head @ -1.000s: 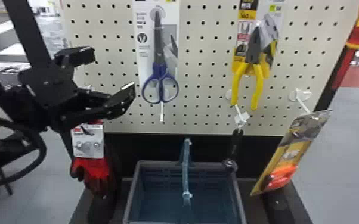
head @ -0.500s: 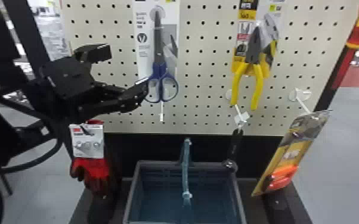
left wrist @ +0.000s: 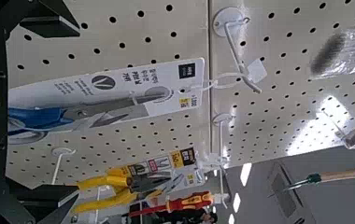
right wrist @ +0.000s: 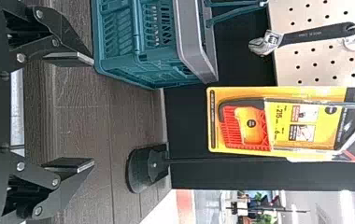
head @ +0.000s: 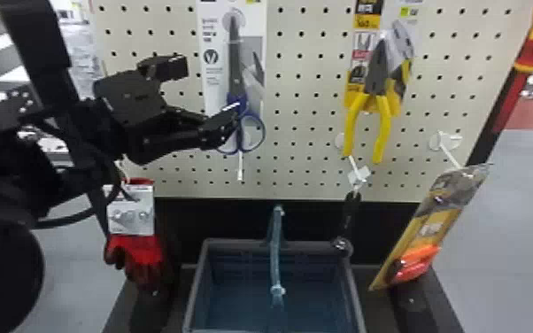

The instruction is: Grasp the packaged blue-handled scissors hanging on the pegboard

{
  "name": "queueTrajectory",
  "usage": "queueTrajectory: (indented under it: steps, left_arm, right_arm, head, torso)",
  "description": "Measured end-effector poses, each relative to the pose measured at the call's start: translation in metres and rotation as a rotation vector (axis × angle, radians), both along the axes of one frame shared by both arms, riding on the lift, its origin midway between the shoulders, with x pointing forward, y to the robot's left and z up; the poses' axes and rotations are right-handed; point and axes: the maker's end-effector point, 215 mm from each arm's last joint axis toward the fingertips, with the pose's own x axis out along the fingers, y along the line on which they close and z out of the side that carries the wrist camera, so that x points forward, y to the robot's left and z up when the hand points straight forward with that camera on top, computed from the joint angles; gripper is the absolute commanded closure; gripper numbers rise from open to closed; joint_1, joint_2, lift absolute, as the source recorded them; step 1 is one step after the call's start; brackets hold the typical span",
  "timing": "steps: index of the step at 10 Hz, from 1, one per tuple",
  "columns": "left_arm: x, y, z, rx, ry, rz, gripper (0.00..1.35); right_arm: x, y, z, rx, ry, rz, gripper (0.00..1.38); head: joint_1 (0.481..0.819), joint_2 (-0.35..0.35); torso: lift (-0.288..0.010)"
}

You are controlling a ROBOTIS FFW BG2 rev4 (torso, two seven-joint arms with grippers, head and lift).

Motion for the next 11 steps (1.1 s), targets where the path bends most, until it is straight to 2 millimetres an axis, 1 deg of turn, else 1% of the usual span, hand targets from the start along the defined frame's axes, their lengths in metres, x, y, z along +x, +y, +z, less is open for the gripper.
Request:
queueTrajectory:
  steps: [3,7,8,9,10,11]
  left_arm:
    - [0.010,-0.007,0.000,0.003,0.003,-0.016,0.12]
    - [0.015,-0.021,0.012,0.017,-0.020,-0.047,0.12]
    - [0.015,-0.023,0.013,0.019,-0.021,-0.051,0.18]
    - [0.016,-0.025,0.012,0.022,-0.020,-0.057,0.37]
    - [0.016,-0.028,0.012,0.023,-0.017,-0.063,0.65]
    - [0.015,-0.029,0.011,0.023,-0.014,-0.068,0.74]
  right_arm:
    - [0.000,-0.001,0.000,-0.001,0.000,0.001,0.50]
    - [0.002,-0.002,0.000,-0.006,-0.002,0.004,0.50]
    - [0.003,-0.002,0.000,-0.006,-0.004,0.004,0.50]
    - [0.003,-0.002,0.000,-0.007,-0.005,0.005,0.50]
    - [0.003,-0.002,0.000,-0.007,-0.004,0.004,0.50]
    - [0.004,-0.002,0.000,-0.006,-0.004,0.004,0.50]
  head:
    - [0.549,0.000]
    - [0.549,0.000]
    - [0.549,0.000]
    - [0.549,0.000]
    - [0.549,0.000]
    - [0.549,0.000]
  torso:
    - [-0.100]
    - [-0.100]
    - [-0.100]
    - [-0.100]
    - [-0.100]
    - [-0.100]
